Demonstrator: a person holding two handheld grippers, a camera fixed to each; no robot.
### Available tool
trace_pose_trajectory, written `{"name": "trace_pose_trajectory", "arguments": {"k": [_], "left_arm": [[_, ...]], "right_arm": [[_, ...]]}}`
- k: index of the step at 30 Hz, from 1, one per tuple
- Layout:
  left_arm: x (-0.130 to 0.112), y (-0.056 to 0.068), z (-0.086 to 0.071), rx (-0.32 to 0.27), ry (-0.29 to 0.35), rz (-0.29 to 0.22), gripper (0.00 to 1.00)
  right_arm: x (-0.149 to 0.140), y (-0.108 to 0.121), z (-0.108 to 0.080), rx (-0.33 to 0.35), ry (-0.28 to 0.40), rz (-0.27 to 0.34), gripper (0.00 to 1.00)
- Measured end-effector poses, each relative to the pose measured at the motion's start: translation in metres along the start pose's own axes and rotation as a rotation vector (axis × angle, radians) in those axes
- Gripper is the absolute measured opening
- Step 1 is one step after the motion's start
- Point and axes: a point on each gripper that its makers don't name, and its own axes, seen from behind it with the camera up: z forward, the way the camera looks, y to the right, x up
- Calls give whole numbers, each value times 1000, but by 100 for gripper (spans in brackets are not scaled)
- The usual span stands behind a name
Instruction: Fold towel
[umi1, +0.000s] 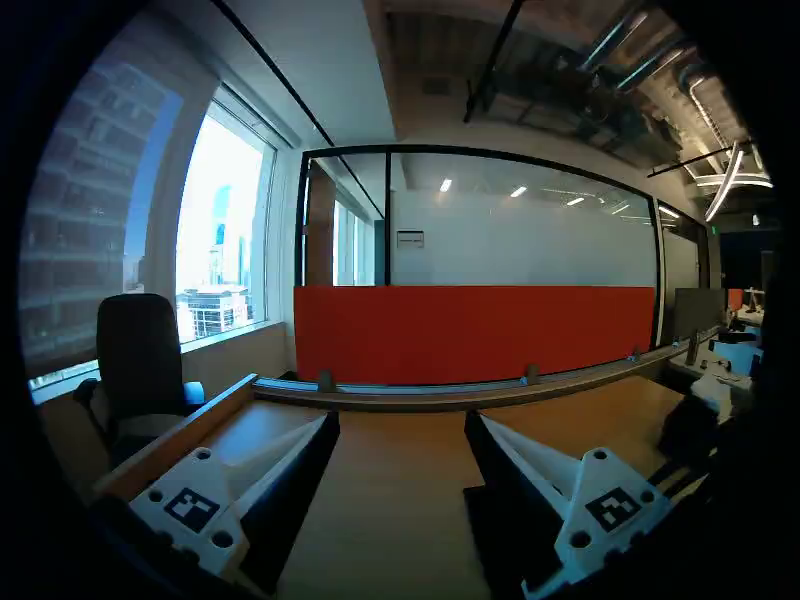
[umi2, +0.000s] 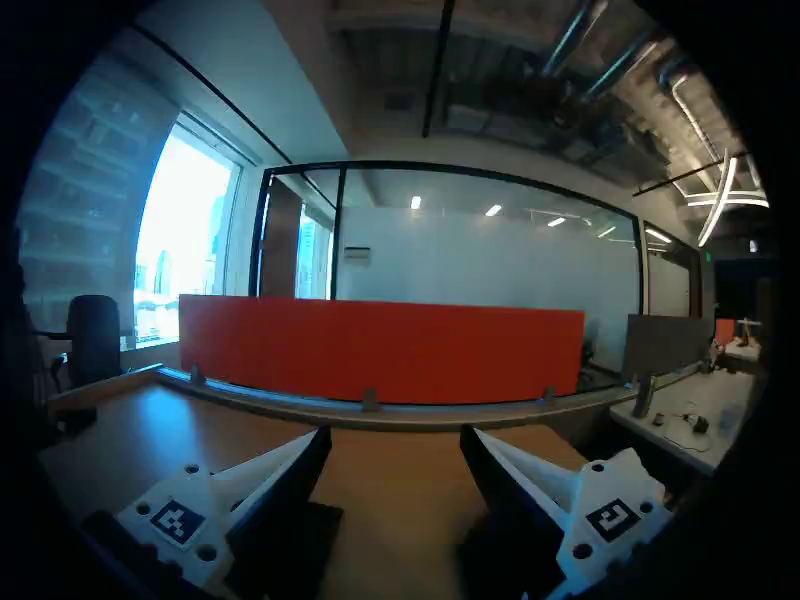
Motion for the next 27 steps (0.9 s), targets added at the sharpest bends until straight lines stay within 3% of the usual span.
{"name": "trace_pose_trajectory", "arguments": {"k": [11, 17, 27], "left_arm": [[11, 7, 2, -34, -43, -2, 93], [9, 20, 5, -117, -89, 21, 93], [-8, 49, 10, -275, -165, 107, 93]], "right_arm": [[23, -5, -5, 4, -30, -25, 100], [26, -22, -4, 77, -62, -36, 100], [17, -54, -1, 235, -136, -75, 100]]}}
